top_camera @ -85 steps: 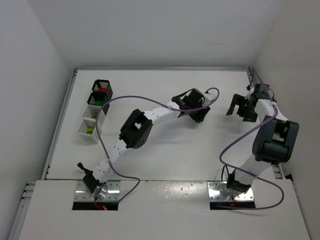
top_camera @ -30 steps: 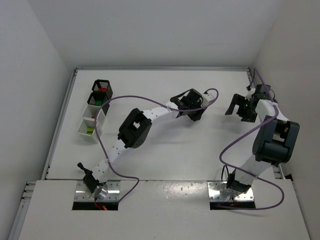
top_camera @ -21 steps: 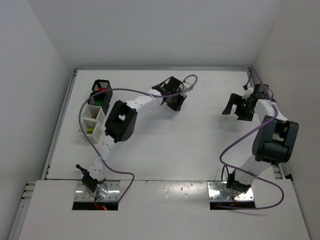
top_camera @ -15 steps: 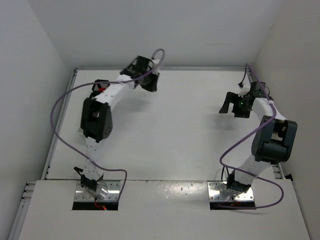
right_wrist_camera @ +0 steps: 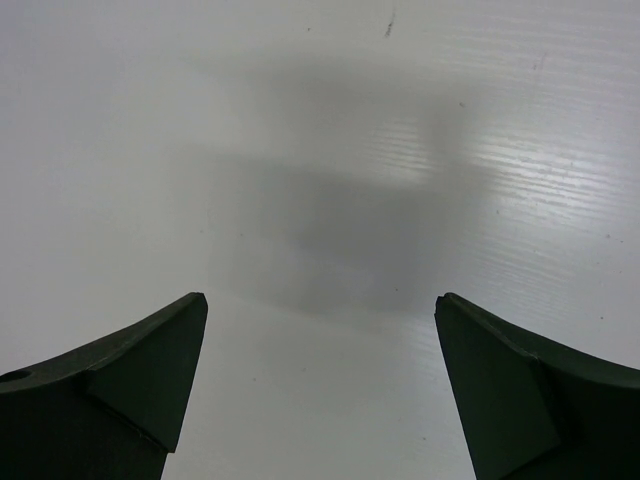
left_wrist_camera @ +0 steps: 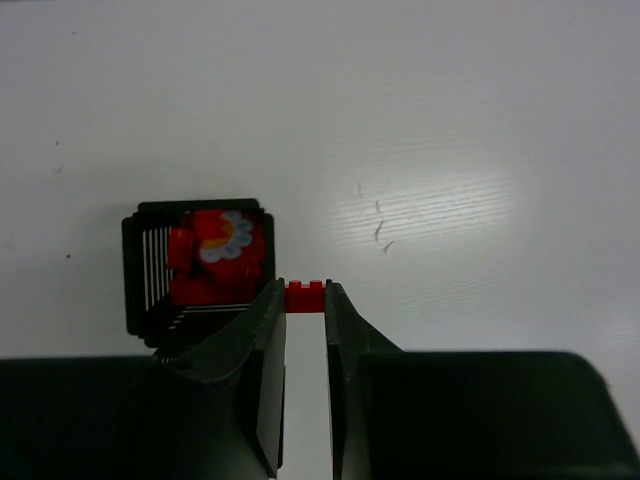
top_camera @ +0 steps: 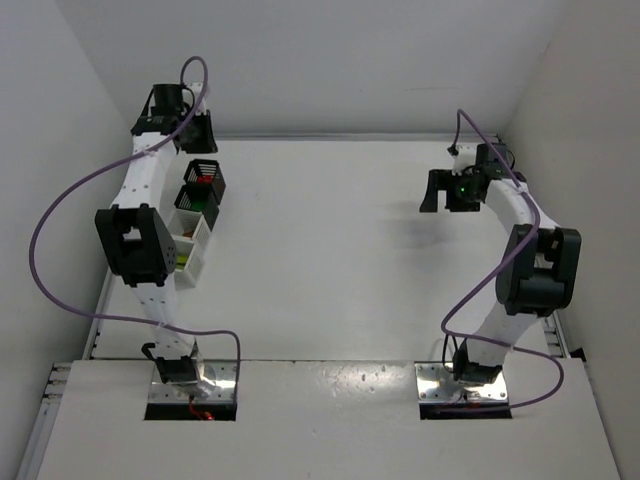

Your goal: Sort the legos into containers by color

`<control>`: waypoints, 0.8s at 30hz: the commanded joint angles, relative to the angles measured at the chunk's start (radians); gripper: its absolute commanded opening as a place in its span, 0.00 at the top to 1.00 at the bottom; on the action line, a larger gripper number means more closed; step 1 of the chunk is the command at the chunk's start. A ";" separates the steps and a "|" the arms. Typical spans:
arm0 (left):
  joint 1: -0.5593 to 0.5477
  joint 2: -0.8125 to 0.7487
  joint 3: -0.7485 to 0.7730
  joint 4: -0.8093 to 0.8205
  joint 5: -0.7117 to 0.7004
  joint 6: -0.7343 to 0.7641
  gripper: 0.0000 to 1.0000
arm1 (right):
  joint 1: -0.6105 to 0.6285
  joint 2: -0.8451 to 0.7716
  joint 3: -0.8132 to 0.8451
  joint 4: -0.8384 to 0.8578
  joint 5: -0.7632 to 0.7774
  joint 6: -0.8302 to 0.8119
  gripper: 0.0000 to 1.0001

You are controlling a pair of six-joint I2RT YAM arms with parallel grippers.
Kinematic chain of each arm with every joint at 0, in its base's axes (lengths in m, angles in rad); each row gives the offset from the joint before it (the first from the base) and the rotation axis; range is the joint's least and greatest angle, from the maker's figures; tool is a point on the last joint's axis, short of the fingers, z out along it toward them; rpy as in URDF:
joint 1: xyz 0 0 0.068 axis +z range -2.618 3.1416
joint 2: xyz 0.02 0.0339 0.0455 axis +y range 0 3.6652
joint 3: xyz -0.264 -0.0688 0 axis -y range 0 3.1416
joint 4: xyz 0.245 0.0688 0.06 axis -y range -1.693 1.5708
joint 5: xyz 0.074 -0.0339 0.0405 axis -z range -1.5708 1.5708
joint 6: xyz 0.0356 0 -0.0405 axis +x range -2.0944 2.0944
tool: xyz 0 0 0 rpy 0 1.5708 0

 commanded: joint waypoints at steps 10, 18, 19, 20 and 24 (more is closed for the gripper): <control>0.078 0.033 0.025 -0.039 -0.025 0.005 0.87 | 0.048 0.034 0.053 0.006 0.018 -0.034 0.04; 0.087 0.062 -0.003 -0.039 -0.068 0.016 0.83 | 0.057 0.043 0.053 0.006 0.027 -0.034 0.01; 0.088 0.063 -0.003 -0.039 -0.068 0.016 0.83 | 0.066 0.043 0.053 0.015 0.036 -0.034 0.01; 0.088 0.072 -0.003 -0.039 -0.068 0.016 0.82 | 0.067 0.043 0.053 0.015 0.037 -0.034 0.01; 0.088 0.093 -0.003 -0.039 -0.092 0.016 0.80 | 0.067 0.052 0.053 0.015 0.037 -0.034 0.01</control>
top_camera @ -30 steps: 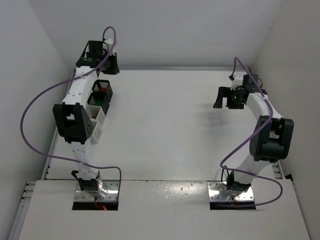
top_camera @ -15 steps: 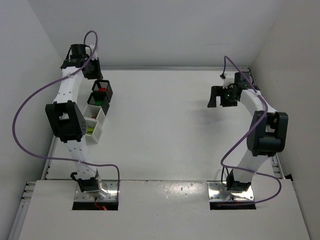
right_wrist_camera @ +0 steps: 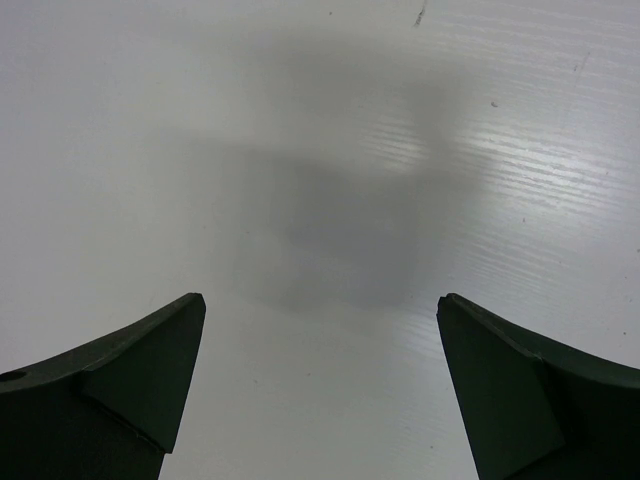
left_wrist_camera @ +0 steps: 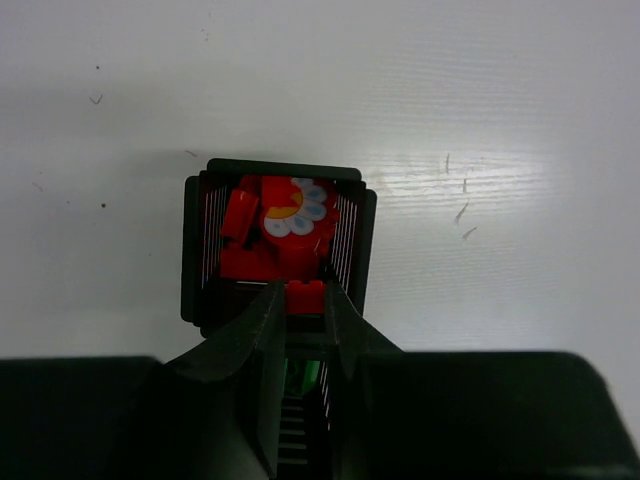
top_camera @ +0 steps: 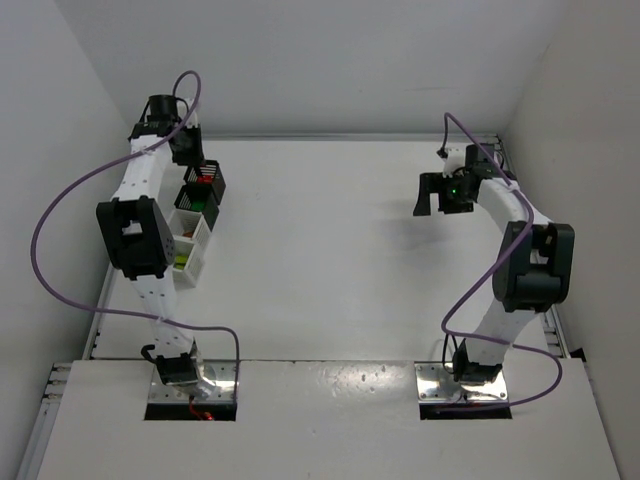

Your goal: Sort the legos into containers by color

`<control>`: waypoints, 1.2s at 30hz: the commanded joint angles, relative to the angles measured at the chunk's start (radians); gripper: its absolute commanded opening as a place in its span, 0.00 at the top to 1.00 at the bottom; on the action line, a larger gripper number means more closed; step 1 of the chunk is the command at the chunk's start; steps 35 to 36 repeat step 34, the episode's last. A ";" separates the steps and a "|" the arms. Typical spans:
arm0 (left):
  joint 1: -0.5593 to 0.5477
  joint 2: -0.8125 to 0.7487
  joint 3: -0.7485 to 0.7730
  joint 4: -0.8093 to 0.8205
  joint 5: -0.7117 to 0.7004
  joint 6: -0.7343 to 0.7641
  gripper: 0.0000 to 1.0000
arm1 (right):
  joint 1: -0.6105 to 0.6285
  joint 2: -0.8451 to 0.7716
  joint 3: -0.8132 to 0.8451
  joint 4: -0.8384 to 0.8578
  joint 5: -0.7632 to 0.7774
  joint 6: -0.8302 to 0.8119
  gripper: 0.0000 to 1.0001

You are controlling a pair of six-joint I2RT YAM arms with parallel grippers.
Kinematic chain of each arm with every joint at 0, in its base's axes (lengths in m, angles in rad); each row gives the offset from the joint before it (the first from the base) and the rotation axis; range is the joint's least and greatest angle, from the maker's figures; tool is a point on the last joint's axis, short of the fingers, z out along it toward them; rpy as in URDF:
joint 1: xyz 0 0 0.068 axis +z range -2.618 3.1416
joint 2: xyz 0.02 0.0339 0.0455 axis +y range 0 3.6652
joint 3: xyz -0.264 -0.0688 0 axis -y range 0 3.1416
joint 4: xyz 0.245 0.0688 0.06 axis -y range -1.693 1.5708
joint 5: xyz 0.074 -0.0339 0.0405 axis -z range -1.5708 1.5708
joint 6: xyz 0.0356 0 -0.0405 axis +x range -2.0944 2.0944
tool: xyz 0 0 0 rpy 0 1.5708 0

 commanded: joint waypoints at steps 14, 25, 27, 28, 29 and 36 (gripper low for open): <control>0.020 -0.027 0.023 0.003 -0.006 0.027 0.07 | 0.018 0.036 0.069 0.035 0.022 -0.014 0.01; -0.079 -0.205 0.085 0.003 0.138 0.027 0.00 | 0.060 0.055 0.188 0.054 0.031 -0.023 0.01; -0.128 -0.234 0.027 0.012 0.126 0.018 0.00 | 0.090 0.055 0.236 0.054 0.031 -0.047 0.01; -0.144 -0.274 -0.039 0.030 0.126 0.018 0.00 | 0.108 0.055 0.268 0.054 0.031 -0.056 0.01; -0.157 -0.297 -0.079 0.047 0.126 0.018 0.00 | 0.118 0.055 0.280 0.054 0.031 -0.066 0.01; -0.190 -0.490 -0.356 0.213 0.171 0.005 0.00 | 0.162 0.064 0.314 0.054 0.065 -0.096 0.01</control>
